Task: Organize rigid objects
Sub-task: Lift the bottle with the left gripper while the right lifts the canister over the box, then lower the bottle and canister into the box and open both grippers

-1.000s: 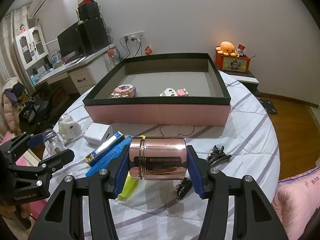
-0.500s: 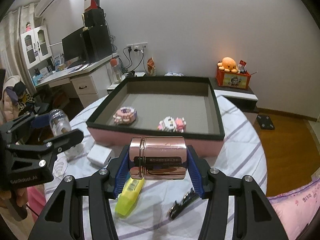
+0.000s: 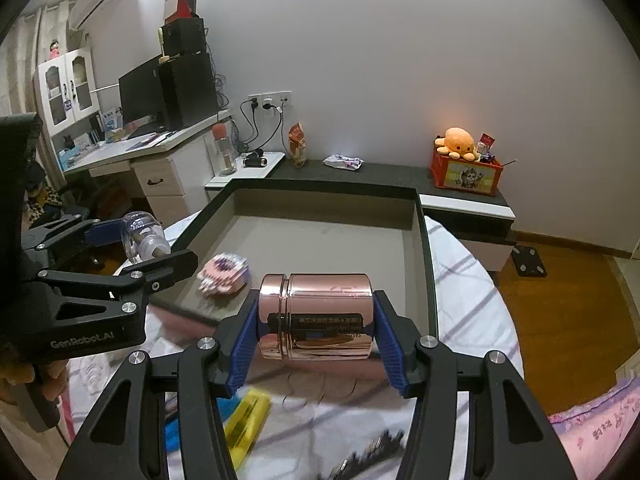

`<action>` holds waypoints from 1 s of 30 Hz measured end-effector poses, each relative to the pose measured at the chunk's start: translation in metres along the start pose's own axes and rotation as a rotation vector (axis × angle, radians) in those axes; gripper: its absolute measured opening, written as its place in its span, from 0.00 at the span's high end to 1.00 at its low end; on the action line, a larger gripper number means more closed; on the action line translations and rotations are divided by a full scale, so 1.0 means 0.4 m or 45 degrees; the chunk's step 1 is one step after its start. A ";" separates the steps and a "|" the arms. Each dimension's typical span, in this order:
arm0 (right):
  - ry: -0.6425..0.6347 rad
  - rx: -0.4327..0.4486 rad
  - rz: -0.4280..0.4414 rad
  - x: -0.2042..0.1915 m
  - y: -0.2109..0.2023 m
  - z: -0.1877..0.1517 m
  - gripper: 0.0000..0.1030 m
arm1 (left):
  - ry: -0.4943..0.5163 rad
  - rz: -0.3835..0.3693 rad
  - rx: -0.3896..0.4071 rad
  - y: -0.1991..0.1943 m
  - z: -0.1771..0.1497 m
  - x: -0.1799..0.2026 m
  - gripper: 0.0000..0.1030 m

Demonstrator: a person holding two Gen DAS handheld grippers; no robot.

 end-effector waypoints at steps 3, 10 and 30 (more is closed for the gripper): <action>-0.002 -0.021 -0.008 0.010 0.042 0.017 0.46 | -0.001 0.010 -0.031 0.051 0.014 -0.011 0.25; -0.021 -0.120 -0.005 0.016 0.156 0.020 0.46 | 0.004 0.014 -0.136 0.164 0.002 -0.019 0.25; 0.043 -0.178 -0.063 0.058 0.238 0.011 0.46 | -0.031 0.056 -0.190 0.220 -0.028 -0.016 0.17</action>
Point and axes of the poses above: each gripper's, at about its wrist camera, not at the fingertips, and y roughly the way its jaws point, x to its right, z to its top, the point moved 7 cm from there along y, roughly the way its jaws point, and after that the axes turned 3 degrees about -z, right-handed, at the moved point
